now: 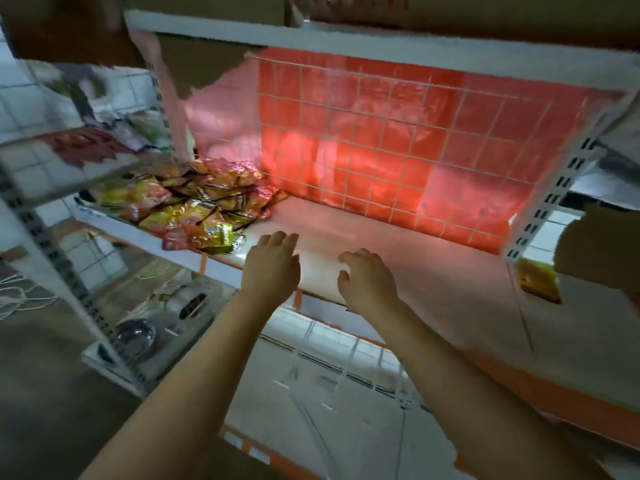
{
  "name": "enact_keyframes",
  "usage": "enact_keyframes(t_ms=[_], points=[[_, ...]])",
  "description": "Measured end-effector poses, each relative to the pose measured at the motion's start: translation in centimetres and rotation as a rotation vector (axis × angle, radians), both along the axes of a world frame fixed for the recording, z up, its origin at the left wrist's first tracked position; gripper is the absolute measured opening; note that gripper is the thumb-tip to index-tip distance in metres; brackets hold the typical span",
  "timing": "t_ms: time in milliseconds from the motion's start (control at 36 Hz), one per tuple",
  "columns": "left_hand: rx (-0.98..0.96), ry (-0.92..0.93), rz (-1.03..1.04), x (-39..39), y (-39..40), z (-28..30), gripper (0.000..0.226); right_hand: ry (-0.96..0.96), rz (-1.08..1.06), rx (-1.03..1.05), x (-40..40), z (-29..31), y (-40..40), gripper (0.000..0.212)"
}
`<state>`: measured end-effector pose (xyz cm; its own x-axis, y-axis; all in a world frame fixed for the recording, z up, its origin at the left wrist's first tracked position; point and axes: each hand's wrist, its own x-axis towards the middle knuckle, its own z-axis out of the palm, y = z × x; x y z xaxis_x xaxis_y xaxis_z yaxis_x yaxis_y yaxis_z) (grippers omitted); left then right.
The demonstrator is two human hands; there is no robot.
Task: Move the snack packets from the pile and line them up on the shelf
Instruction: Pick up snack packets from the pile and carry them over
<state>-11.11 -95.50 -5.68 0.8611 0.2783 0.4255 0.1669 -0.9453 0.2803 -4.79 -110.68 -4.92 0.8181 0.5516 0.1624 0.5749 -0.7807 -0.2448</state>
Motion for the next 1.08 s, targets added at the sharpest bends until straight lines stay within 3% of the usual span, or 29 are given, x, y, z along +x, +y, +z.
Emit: enact_keyframes(t_ms=[250,361,556,806,972,1083], points=[[0.031,0.016,0.068,0.5,11.9,-0.5,0.031,0.029,0.073,0.071,2.0,-1.0,12.3,0.039],[0.058,0.022,0.086,2.5,17.6,-0.4,0.044,0.057,0.070,0.130,4.5,-1.2,17.8,0.035],[0.032,0.046,0.108,7.1,27.5,0.2,0.041,0.091,-0.032,0.261,9.6,-1.5,27.8,0.027],[0.009,0.148,0.126,13.2,34.5,0.7,0.031,0.104,-0.259,0.260,15.1,-0.7,35.4,0.052],[-0.071,0.245,0.140,16.9,37.2,1.2,0.042,0.261,-0.391,0.310,17.0,-0.8,38.1,0.087],[-0.181,0.348,0.093,18.9,38.4,1.2,0.058,0.340,-0.473,0.172,17.6,-0.7,38.7,0.100]])
